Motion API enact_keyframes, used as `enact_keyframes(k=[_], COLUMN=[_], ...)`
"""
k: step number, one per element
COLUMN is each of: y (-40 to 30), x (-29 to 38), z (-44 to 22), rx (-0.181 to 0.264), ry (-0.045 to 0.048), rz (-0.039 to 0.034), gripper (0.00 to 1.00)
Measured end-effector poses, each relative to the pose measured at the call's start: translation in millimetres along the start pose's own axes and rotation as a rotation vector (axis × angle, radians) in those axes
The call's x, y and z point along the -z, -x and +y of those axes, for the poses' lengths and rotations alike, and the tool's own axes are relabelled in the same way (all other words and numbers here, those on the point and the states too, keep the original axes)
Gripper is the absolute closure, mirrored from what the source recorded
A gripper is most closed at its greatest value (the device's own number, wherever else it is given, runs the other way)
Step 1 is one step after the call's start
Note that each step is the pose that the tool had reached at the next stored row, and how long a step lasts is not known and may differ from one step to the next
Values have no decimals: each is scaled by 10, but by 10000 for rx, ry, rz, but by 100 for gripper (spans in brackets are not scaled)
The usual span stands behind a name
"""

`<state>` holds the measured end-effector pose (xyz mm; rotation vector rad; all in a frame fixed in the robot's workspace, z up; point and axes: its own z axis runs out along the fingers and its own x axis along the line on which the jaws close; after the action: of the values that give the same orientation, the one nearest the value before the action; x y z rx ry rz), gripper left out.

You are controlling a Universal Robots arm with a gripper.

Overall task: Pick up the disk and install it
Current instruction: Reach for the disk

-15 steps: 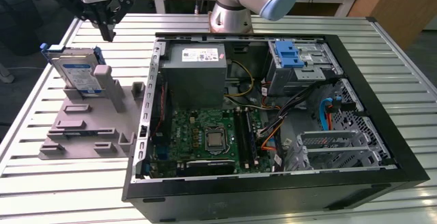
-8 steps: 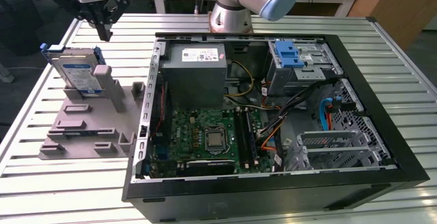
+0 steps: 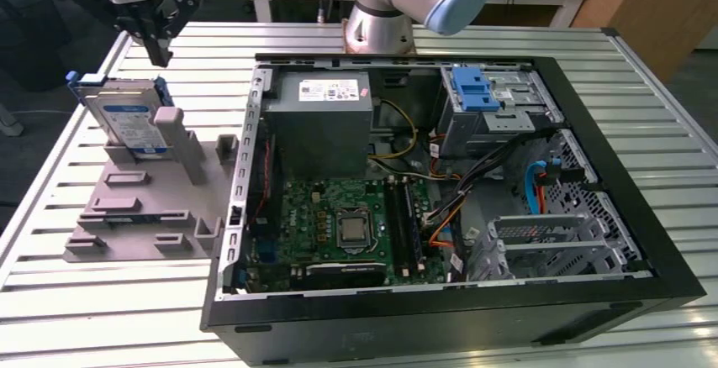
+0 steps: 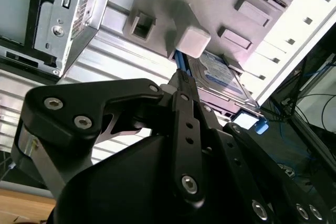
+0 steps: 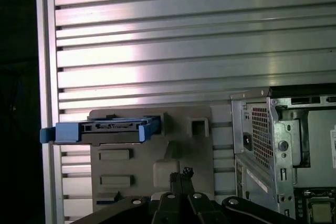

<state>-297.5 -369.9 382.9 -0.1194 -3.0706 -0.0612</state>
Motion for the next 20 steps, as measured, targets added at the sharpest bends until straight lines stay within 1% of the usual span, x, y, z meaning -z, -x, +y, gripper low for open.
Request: enact_keyframes(k=[2, 3, 7, 8, 10, 13, 20], y=[-46, -70, -157, -178, -212, -282, -404], x=[-4, -6, -12, -14, -16, -21, -32], z=[3, 4, 9, 8, 13, 26, 40], rx=[3, 4, 15, 17, 17, 17, 19], ry=[6, 9, 24, 26, 26, 27, 29], rz=[-60, -114, -386, -420, -429, -449, -473], gripper=[89, 89, 89, 89, 89, 89, 89])
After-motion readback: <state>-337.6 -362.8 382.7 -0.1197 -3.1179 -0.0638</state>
